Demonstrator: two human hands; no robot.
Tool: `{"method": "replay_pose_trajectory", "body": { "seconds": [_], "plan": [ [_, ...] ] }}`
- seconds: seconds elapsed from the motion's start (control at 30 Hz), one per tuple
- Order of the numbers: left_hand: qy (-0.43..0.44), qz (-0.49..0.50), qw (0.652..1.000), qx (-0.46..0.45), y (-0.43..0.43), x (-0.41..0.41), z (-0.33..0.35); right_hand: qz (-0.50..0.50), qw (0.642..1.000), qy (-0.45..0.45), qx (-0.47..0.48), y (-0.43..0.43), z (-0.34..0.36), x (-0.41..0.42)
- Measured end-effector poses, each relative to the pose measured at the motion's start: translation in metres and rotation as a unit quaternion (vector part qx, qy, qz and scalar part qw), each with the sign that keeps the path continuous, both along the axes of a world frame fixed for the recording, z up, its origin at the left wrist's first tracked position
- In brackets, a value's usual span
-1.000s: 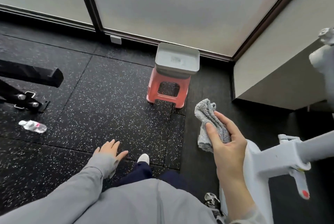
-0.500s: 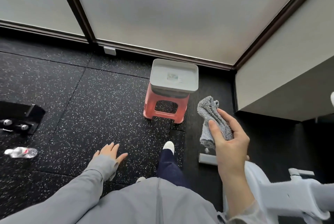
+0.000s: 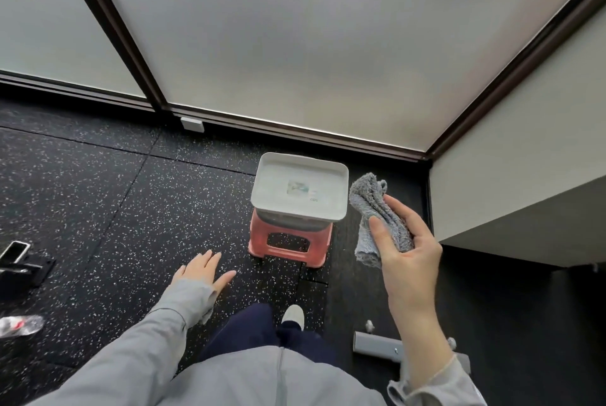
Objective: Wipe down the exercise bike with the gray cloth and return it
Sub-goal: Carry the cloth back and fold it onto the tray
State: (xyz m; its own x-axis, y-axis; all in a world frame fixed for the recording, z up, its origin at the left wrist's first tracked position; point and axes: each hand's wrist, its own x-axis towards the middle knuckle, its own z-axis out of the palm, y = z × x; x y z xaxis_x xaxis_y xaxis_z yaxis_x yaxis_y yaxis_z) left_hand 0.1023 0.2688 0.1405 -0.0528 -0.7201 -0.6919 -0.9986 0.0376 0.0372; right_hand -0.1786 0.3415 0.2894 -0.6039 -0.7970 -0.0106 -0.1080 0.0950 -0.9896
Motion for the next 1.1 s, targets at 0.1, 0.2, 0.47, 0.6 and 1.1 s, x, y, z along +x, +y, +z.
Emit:
{"method": "replay_pose_trajectory", "body": {
  "seconds": [0.1, 0.2, 0.47, 0.6, 1.1],
  "plan": [
    [-0.016, -0.021, 1.000, 0.007, -0.023, -0.013, 0.001, 0.008, 1.000, 0.000, 0.003, -0.025, -0.005, -0.007],
    [0.037, 0.004, 0.999, -0.022, -0.050, -0.027, 0.008, 0.008, 1.000, 0.012, 0.006, -0.052, -0.008, -0.008],
    [0.442, 0.216, 0.868, -0.073, -0.134, -0.092, 0.080, 0.014, 0.996, 0.086, -0.032, -0.137, 0.002, 0.012],
    [0.605, 0.242, 0.756, -0.053, -0.167, -0.121, 0.133, 0.028, 0.985, 0.157, -0.060, -0.178, 0.005, 0.030],
    [0.665, 0.349, 0.659, -0.031, -0.208, -0.134, 0.166, 0.100, 0.973, 0.196, -0.066, -0.227, 0.001, 0.059]
  ]
}}
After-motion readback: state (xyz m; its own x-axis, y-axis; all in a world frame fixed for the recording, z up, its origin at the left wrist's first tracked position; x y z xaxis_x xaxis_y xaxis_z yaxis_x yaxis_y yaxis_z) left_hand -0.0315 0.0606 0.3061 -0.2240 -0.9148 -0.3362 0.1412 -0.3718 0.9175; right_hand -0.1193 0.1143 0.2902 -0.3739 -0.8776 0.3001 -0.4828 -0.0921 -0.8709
